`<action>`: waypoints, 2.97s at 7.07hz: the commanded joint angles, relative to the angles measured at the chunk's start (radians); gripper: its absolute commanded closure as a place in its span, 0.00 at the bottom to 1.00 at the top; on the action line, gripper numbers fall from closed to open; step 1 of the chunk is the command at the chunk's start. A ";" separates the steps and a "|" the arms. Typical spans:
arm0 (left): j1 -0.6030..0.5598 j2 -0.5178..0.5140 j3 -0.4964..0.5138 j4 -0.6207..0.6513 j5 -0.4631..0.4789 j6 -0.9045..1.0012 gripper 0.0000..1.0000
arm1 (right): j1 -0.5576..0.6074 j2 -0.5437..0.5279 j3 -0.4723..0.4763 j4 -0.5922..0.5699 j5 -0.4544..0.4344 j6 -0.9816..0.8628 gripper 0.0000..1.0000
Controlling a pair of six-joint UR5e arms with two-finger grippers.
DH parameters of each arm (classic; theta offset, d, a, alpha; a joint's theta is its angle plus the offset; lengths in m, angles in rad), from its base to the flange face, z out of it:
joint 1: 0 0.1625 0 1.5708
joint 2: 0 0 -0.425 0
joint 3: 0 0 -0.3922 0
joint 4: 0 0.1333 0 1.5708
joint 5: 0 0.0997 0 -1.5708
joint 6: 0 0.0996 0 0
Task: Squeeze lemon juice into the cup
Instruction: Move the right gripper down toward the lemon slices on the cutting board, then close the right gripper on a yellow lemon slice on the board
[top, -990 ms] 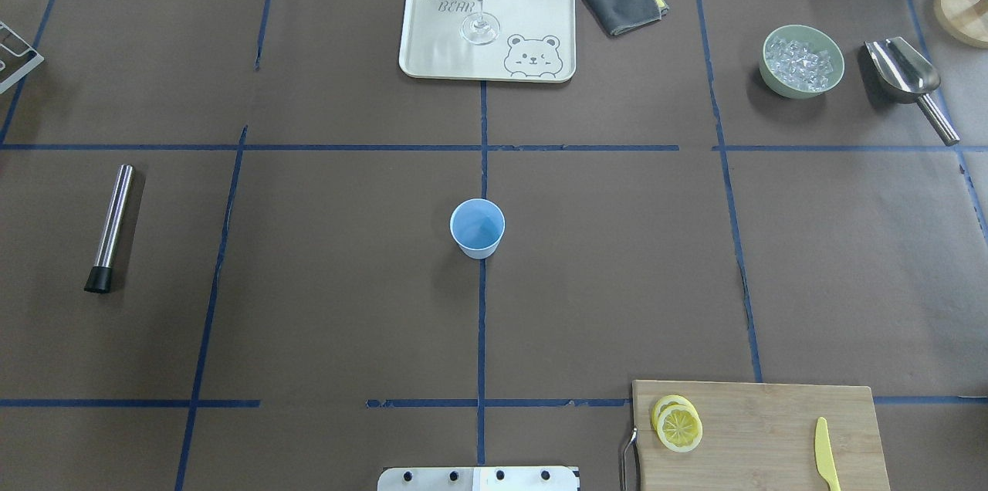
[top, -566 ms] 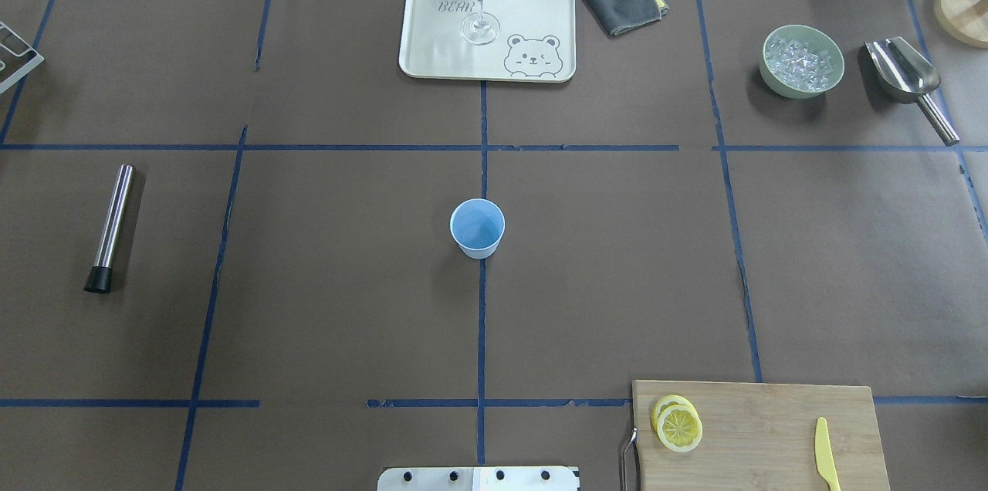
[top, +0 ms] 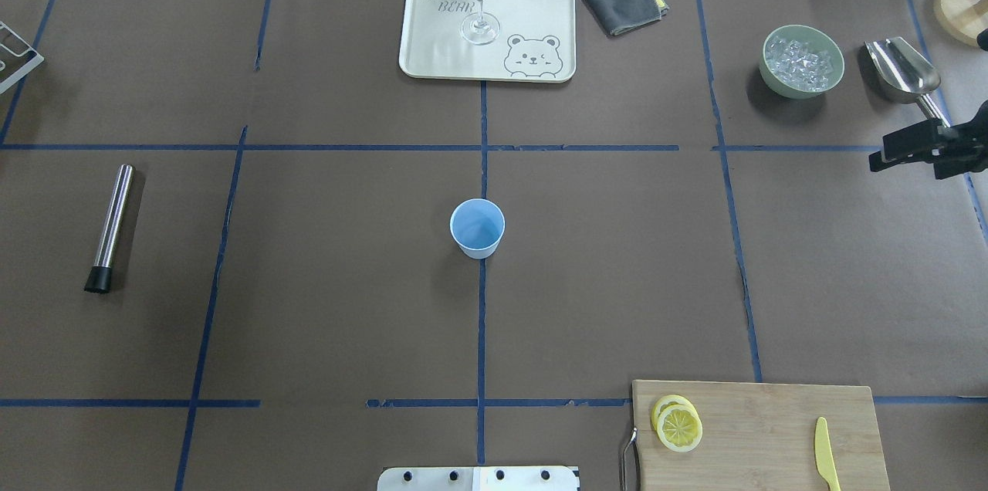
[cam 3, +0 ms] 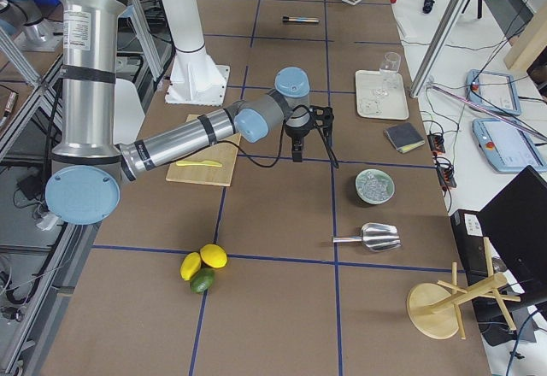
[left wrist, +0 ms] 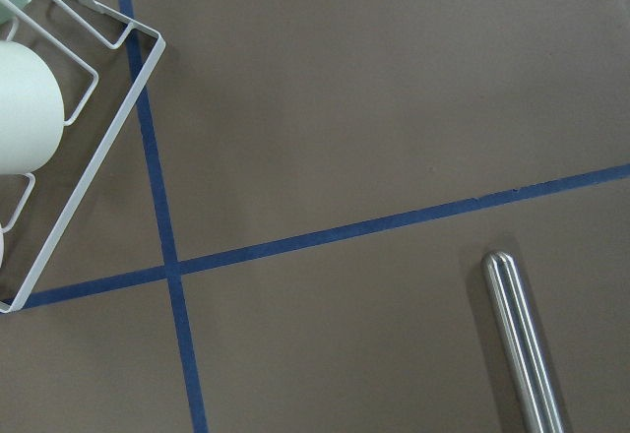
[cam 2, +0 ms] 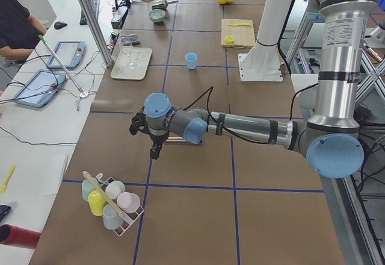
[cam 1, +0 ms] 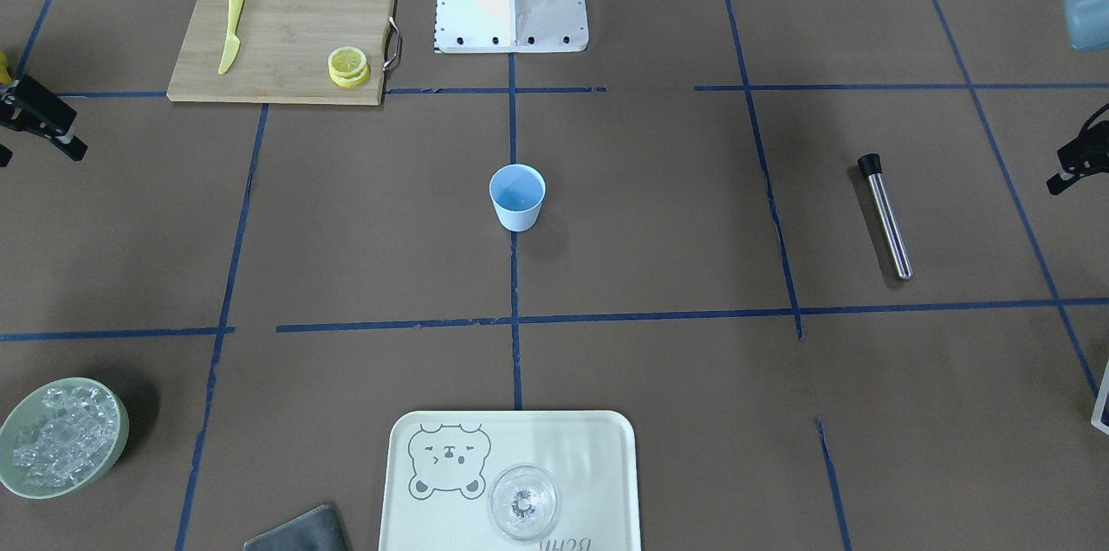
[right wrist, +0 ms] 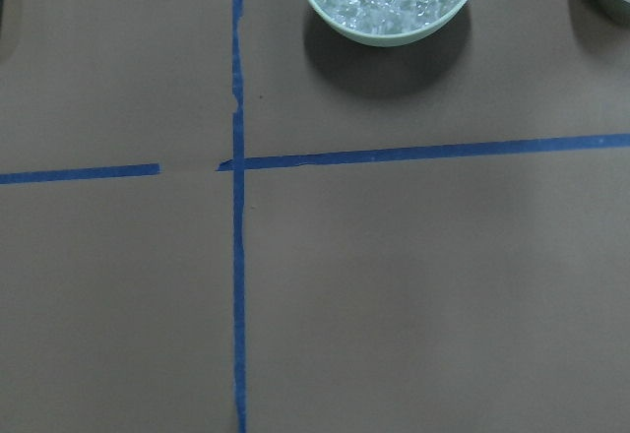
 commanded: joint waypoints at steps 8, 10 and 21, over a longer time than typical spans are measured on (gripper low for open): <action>0.009 0.002 -0.003 -0.011 -0.001 -0.006 0.00 | -0.810 0.033 0.154 -0.054 -0.627 0.498 0.00; 0.007 0.002 -0.002 -0.011 -0.001 -0.008 0.00 | -0.893 0.133 0.150 -0.168 -0.664 0.569 0.00; 0.009 0.000 -0.002 -0.020 -0.002 -0.006 0.00 | -1.015 0.136 0.079 -0.167 -0.748 0.639 0.00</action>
